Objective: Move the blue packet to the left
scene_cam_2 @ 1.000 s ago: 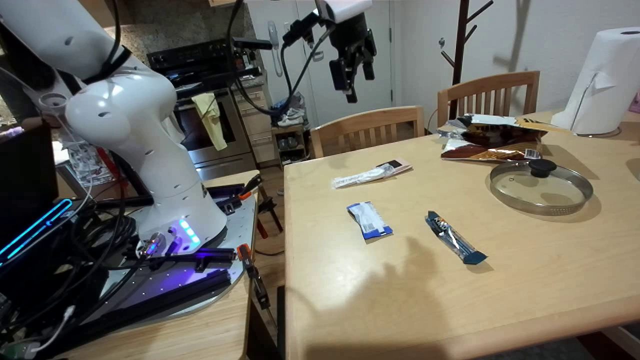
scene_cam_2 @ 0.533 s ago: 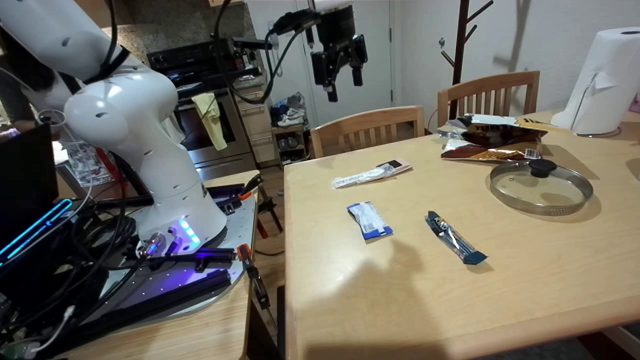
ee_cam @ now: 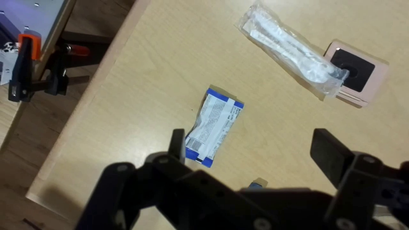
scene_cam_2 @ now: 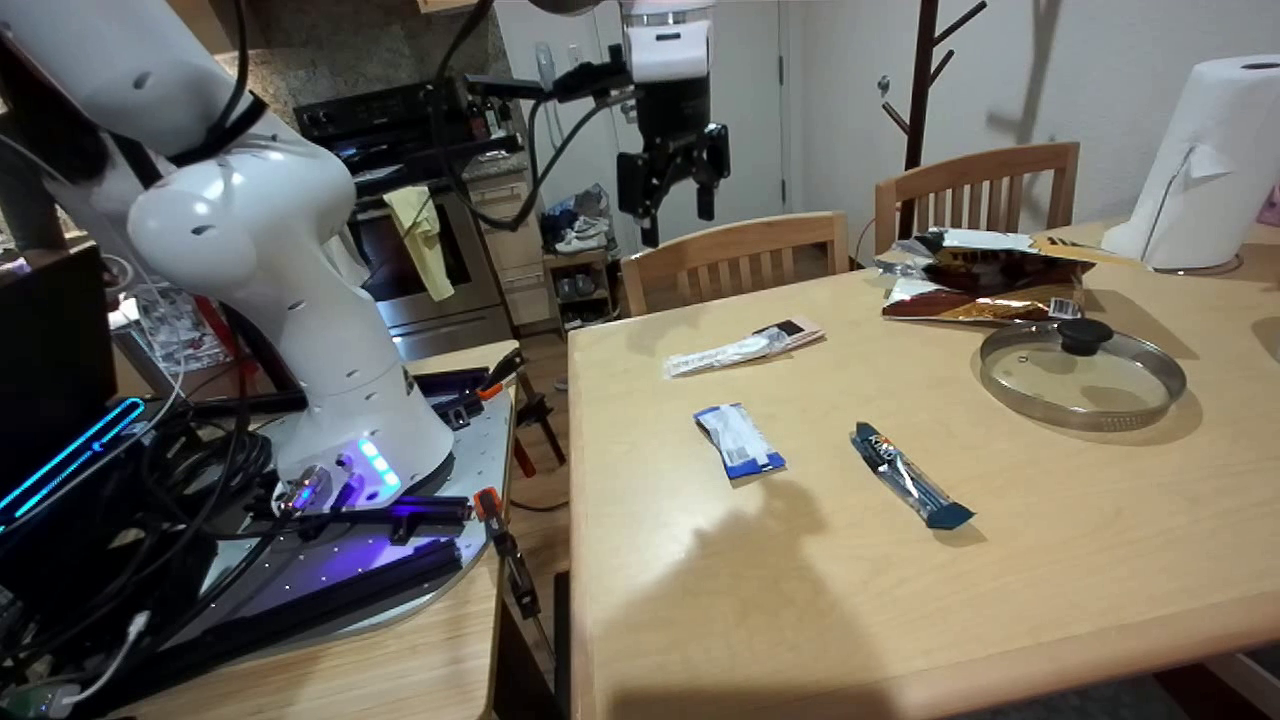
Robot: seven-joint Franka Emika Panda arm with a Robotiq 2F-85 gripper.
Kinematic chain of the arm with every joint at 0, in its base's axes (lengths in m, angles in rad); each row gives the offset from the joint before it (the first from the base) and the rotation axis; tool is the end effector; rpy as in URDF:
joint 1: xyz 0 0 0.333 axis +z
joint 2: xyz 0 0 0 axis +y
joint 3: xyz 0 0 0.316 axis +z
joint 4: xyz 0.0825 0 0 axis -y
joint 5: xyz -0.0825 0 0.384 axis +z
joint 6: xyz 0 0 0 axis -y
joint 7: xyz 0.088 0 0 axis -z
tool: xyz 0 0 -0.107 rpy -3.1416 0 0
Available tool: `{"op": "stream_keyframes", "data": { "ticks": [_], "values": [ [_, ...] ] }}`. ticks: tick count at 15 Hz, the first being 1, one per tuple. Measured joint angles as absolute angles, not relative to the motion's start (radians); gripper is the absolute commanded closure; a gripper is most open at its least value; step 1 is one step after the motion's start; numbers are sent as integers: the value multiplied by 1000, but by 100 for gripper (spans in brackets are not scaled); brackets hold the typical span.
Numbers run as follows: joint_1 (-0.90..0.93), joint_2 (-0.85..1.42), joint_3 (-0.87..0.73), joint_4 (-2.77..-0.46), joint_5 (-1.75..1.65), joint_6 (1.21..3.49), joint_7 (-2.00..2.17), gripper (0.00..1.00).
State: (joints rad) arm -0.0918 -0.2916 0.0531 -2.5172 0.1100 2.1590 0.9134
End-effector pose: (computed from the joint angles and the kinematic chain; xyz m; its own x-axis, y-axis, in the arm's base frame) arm 0.4237 -0.0122 0.3783 0.5212 -0.8477 -0.0988 -0.8513 -0.5247 0.0104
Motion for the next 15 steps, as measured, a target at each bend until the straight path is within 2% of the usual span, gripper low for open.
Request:
{"op": "stream_keyframes", "data": {
  "ticks": [6,15],
  "values": [
    [-91,-211,11,-2528,118,2172,913,0],
    [-87,-99,-19,-2542,213,2336,897,0]
  ]
}}
